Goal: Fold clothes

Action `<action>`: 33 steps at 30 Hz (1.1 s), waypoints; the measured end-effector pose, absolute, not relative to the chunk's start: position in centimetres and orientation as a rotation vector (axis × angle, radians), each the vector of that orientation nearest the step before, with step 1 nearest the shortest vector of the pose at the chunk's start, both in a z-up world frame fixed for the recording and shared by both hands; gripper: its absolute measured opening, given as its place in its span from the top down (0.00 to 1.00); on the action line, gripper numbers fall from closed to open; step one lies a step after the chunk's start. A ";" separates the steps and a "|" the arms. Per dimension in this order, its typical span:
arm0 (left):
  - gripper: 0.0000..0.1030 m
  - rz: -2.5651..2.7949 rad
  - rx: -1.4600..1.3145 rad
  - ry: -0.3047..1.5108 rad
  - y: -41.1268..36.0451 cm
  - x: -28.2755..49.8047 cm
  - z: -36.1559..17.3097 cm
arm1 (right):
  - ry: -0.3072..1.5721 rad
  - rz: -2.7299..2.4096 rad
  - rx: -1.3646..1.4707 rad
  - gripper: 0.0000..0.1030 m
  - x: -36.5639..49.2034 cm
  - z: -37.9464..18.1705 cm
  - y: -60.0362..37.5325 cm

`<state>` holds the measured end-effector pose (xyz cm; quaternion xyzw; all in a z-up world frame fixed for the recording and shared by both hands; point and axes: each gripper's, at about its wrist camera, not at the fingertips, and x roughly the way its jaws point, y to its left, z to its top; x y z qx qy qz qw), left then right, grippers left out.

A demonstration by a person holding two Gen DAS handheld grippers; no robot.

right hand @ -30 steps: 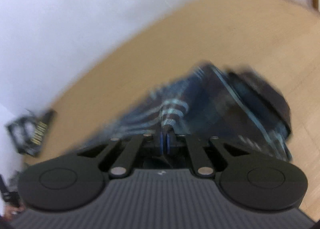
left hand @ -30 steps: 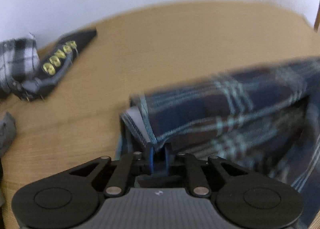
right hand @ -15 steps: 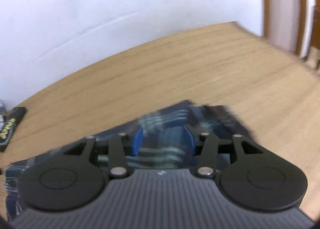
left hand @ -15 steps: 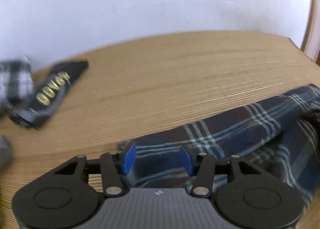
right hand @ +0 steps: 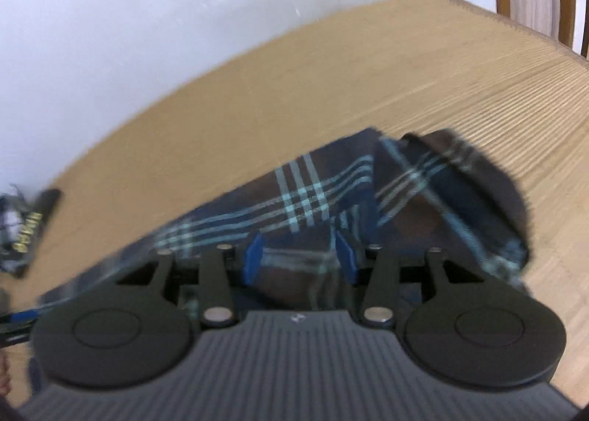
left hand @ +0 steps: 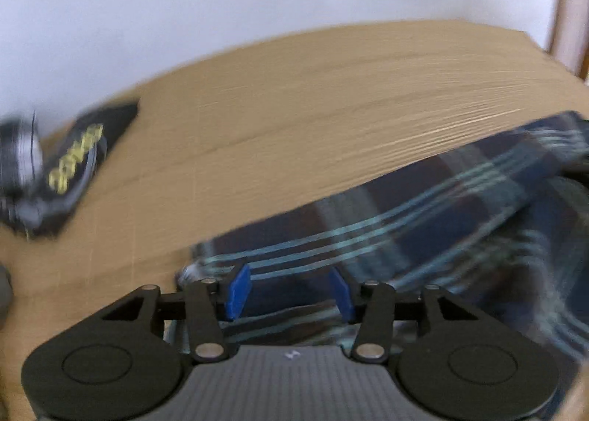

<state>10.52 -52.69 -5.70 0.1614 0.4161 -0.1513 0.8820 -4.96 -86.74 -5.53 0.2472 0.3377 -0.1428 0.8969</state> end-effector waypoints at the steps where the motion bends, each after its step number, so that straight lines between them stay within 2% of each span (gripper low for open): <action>1: 0.47 -0.346 0.339 0.849 -53.7 9.2 -5.2 | 0.699 -0.284 0.507 0.47 -6.8 -4.7 -86.7; 3: 0.46 -0.423 0.344 0.814 -56.3 6.4 -4.1 | 0.714 -0.255 0.487 0.38 -10.2 -4.2 -87.0; 4: 0.45 -0.469 0.349 0.802 -57.8 5.1 -3.8 | 0.727 -0.242 0.474 0.36 -11.5 -4.5 -87.2; 9: 0.42 -0.698 0.425 0.753 -65.9 -1.4 -5.0 | 0.823 -0.069 0.380 0.37 -15.8 -6.1 -86.8; 15: 0.42 -0.796 0.520 0.776 -73.4 -7.3 -7.8 | 0.908 0.134 0.198 0.38 -15.1 -9.1 -86.7; 18: 0.42 -0.776 0.520 0.806 -74.7 -9.7 -8.7 | 0.969 0.148 0.299 0.36 -14.4 -10.8 -87.2; 20: 0.42 -0.764 0.524 0.806 -74.8 -11.1 -8.7 | 0.951 0.196 0.381 0.53 -14.9 -10.7 -87.4; 21: 0.42 -0.758 0.527 0.803 -74.9 -11.7 -8.7 | 0.945 0.228 0.412 0.67 -15.3 -10.3 -87.3; 22: 0.41 -0.758 0.528 0.795 -74.9 -12.4 -8.5 | 0.923 0.260 0.446 0.73 -15.7 -9.7 -87.2; 26: 0.29 -0.818 0.482 0.742 -74.6 -14.5 -6.7 | 0.799 0.429 0.579 0.76 -17.3 -5.9 -86.3; 31: 0.21 -0.811 0.482 0.672 -75.4 -15.9 -5.8 | 0.724 0.616 0.686 0.77 -15.8 -3.1 -84.0; 33: 0.21 -0.751 0.530 0.643 -75.8 -16.3 -6.2 | 0.713 0.686 0.718 0.79 -14.8 -2.7 -83.0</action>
